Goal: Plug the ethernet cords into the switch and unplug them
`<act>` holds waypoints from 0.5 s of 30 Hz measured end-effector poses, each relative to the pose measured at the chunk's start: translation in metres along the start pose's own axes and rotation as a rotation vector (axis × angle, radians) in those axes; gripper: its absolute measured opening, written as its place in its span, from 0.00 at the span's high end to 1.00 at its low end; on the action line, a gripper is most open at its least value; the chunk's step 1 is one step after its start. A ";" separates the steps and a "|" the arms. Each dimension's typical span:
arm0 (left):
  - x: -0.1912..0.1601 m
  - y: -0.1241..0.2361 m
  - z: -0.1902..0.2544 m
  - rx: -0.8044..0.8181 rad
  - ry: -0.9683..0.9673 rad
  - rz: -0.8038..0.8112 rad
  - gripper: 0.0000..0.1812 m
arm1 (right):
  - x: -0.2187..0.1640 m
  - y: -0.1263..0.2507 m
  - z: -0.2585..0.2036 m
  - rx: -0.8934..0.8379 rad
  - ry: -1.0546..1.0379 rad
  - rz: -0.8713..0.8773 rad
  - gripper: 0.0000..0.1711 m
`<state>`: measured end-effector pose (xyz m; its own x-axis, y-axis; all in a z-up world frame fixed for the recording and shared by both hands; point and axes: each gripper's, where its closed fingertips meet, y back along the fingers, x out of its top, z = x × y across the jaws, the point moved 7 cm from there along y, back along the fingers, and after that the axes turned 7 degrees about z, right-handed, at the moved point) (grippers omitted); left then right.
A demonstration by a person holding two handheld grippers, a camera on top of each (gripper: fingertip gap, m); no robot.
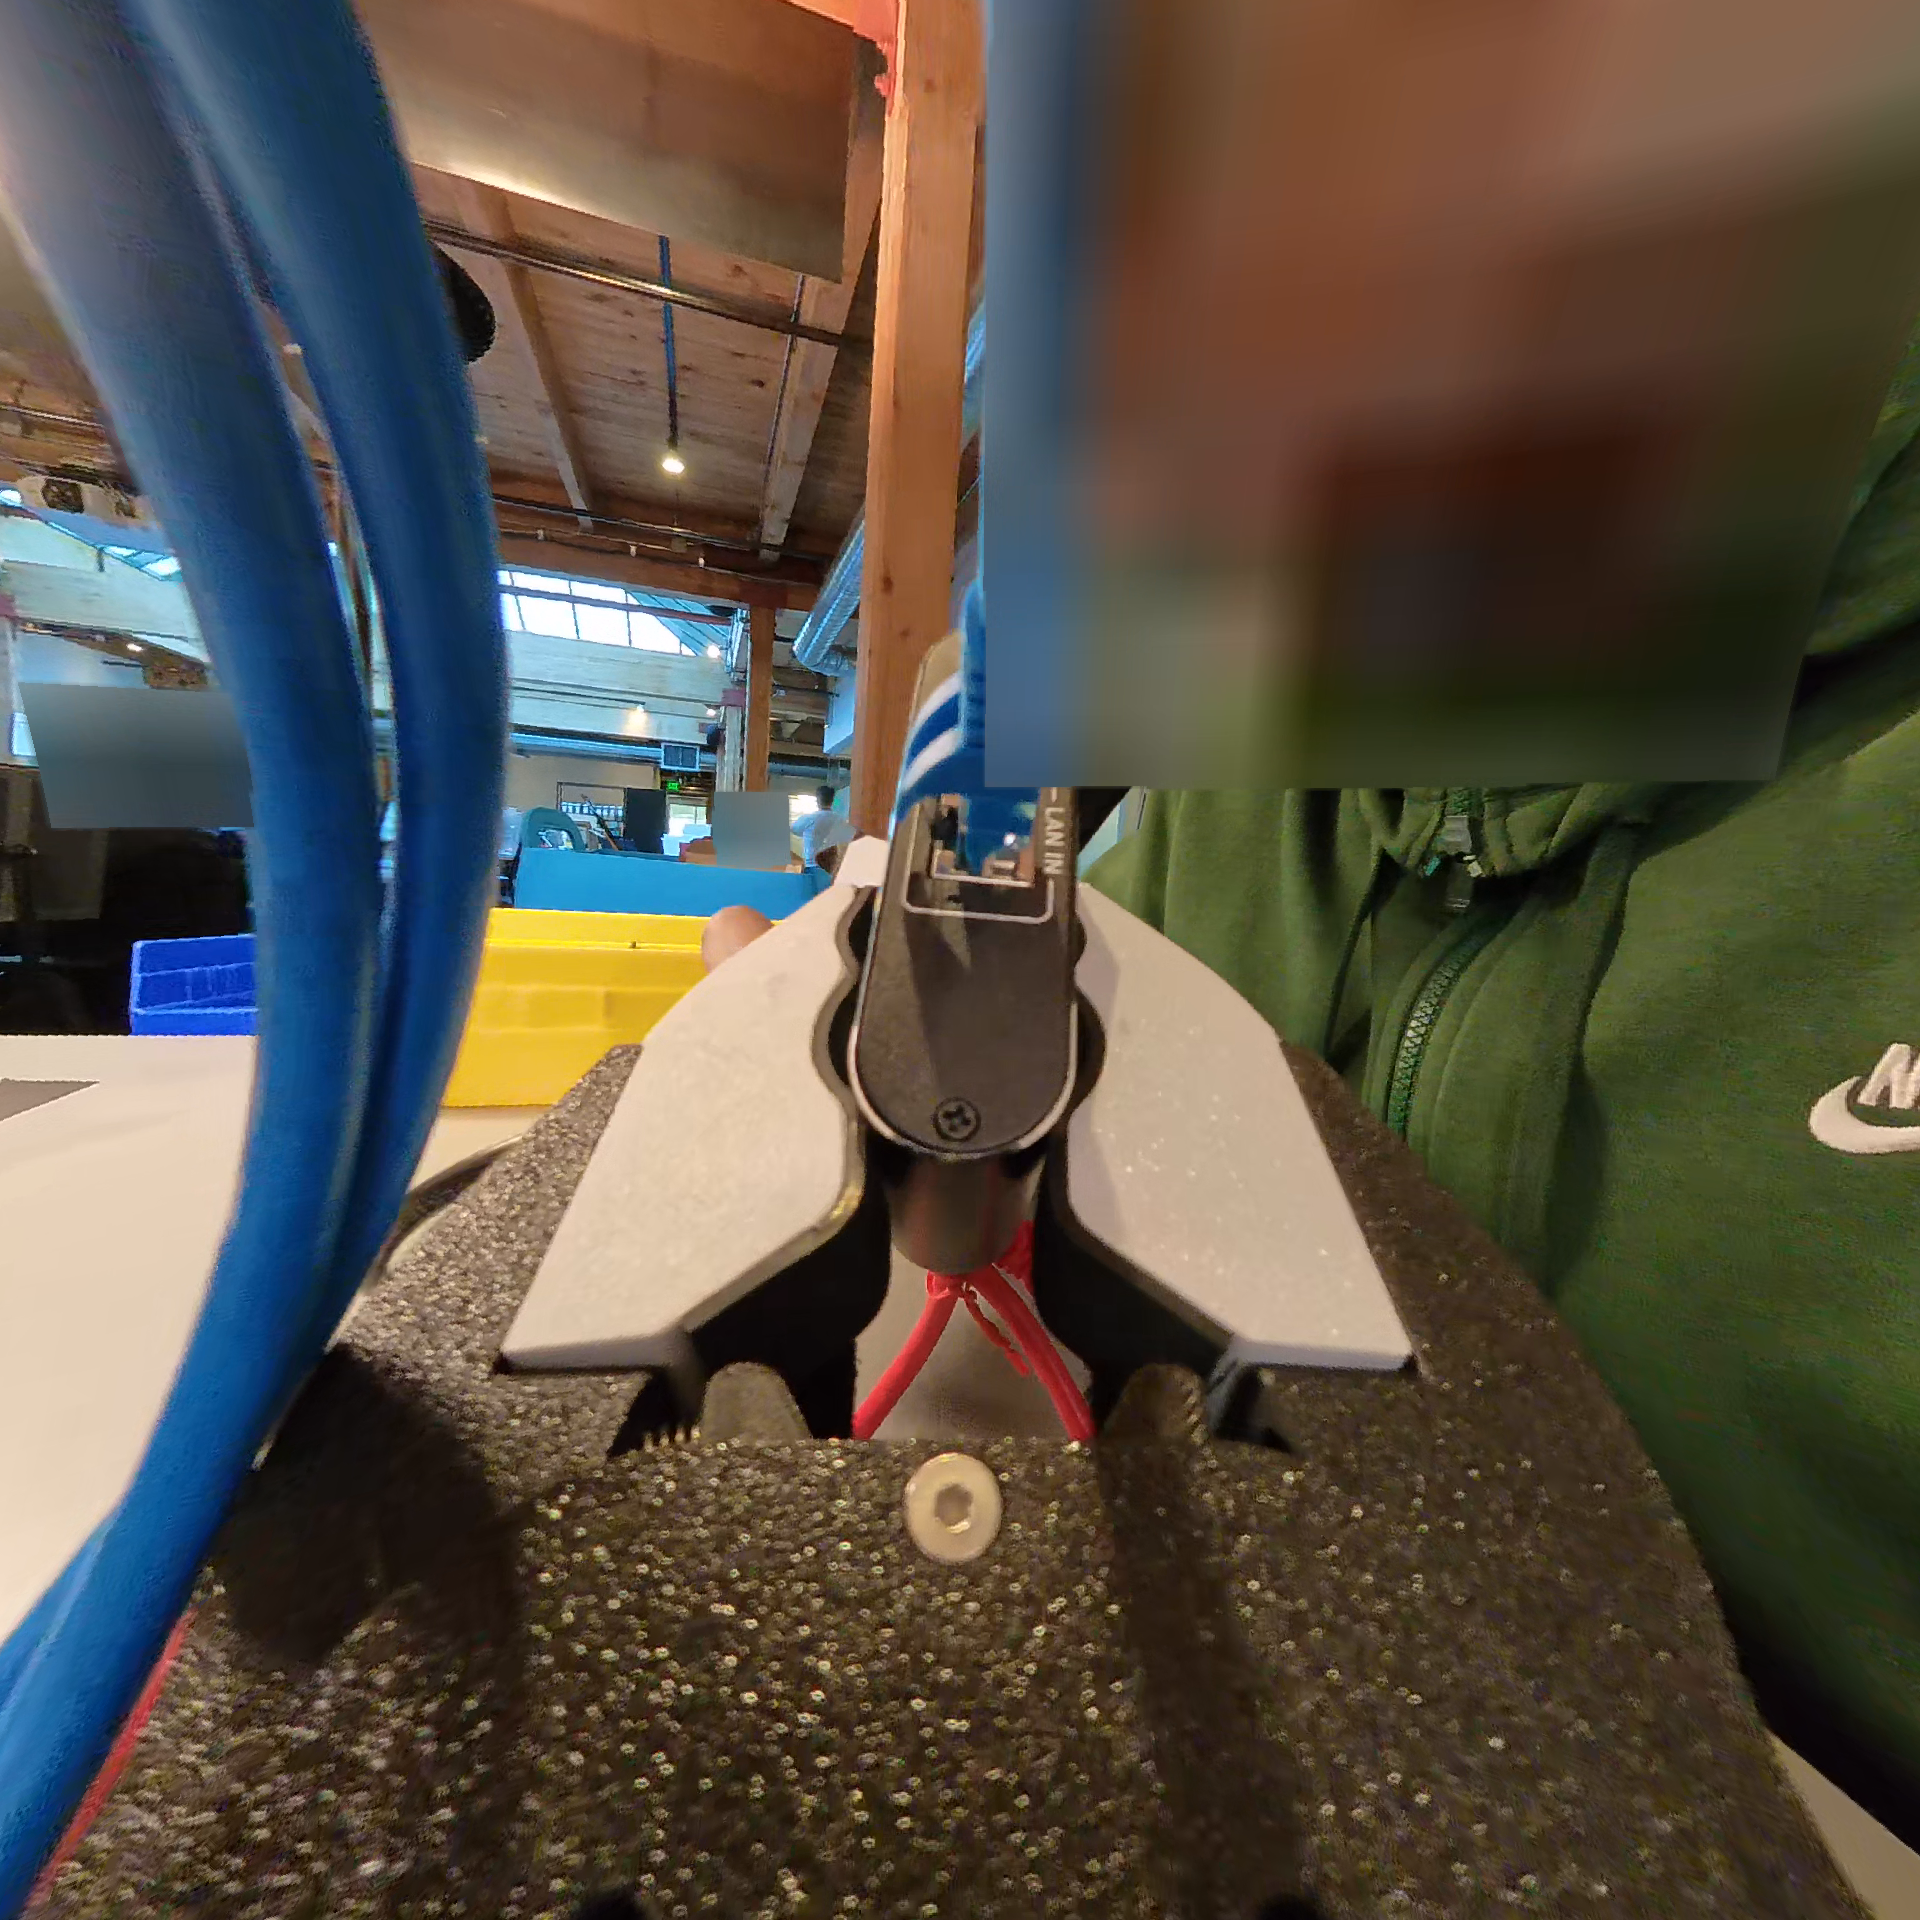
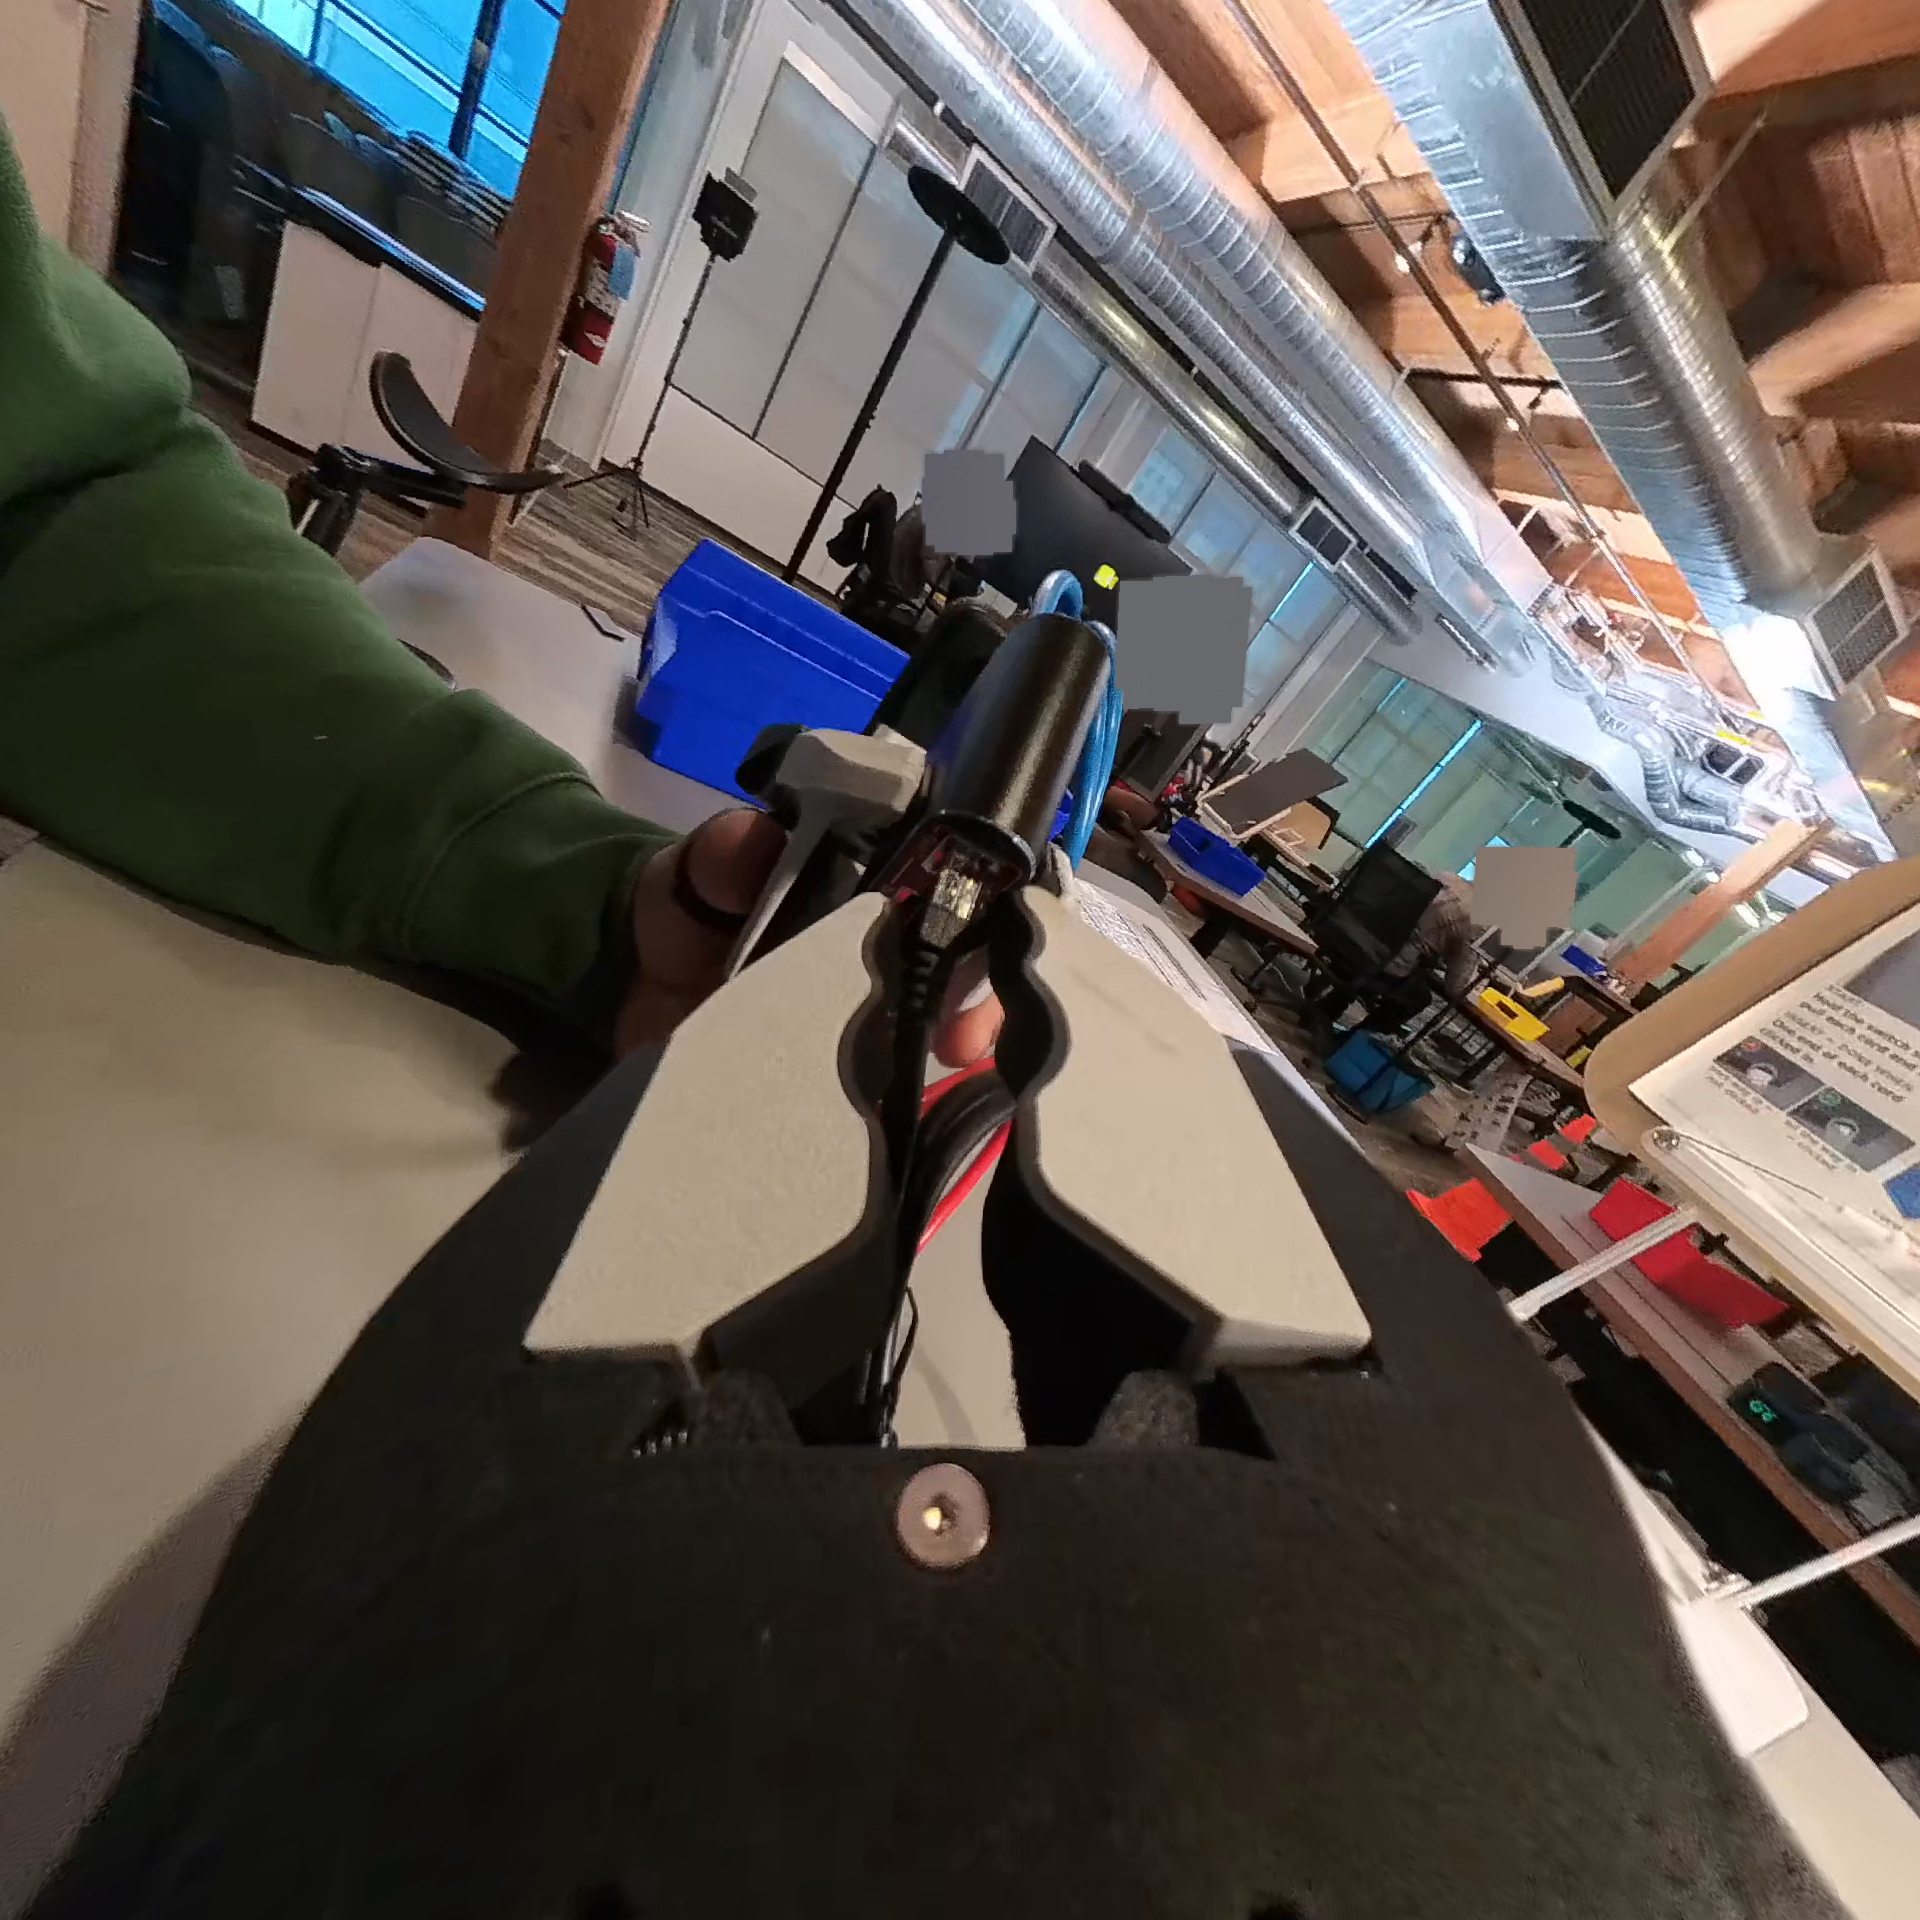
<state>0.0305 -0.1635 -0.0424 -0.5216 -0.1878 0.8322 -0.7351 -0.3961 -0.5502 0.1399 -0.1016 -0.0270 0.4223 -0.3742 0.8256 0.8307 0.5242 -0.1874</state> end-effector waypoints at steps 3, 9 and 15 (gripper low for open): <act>0.000 -0.001 0.000 0.010 -0.003 0.010 0.82 | 0.000 0.001 0.001 0.011 0.004 0.009 0.90; 0.001 -0.001 -0.006 0.145 -0.082 0.065 0.83 | -0.006 0.002 0.011 -0.028 -0.089 -0.034 0.90; 0.003 0.000 -0.004 0.112 -0.071 0.053 0.84 | -0.005 0.000 0.011 -0.007 -0.186 -0.063 0.90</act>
<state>0.0273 -0.1603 -0.0405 -0.5235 -0.2724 0.8073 -0.6523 -0.4815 -0.5854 0.1338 -0.0911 -0.0255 0.2953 -0.2580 0.9199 0.8564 0.4983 -0.1351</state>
